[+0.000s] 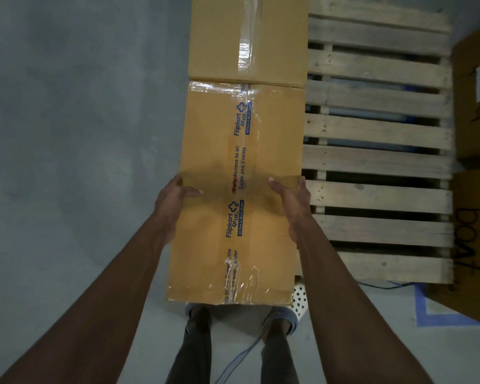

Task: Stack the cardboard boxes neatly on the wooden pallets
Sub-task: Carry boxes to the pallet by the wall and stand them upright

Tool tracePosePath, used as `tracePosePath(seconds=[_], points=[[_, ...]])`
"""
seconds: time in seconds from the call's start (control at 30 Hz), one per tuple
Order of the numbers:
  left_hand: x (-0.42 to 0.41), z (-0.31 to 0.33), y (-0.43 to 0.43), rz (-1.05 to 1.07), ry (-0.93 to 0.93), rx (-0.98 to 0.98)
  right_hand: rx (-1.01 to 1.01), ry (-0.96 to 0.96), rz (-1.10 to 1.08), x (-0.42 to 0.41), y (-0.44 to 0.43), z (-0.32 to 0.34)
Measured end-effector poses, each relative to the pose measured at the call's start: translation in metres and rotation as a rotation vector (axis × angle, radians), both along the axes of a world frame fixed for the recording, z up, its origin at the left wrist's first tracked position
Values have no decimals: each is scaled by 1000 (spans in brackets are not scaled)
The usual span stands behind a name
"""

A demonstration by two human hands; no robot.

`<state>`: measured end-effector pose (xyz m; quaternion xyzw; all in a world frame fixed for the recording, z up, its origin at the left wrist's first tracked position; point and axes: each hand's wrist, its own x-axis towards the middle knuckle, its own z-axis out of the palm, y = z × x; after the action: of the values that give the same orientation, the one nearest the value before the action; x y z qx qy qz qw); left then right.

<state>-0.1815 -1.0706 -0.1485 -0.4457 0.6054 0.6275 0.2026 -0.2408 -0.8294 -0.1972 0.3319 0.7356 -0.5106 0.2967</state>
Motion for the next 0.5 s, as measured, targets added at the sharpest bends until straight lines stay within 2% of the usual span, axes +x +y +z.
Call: tracePosePath(seconds=[0.1, 0.23, 0.37, 0.5], points=[[-1, -3, 0, -60, 40, 41, 109, 0, 142, -4, 2, 3], [25, -9, 1, -27, 28, 59, 342, 16, 333, 25, -5, 12], [74, -13, 11, 24, -140, 45, 430, -81, 305, 85, -5, 13], [132, -13, 24, 4, -328, 54, 492, -133, 402, 142, 2, 14]])
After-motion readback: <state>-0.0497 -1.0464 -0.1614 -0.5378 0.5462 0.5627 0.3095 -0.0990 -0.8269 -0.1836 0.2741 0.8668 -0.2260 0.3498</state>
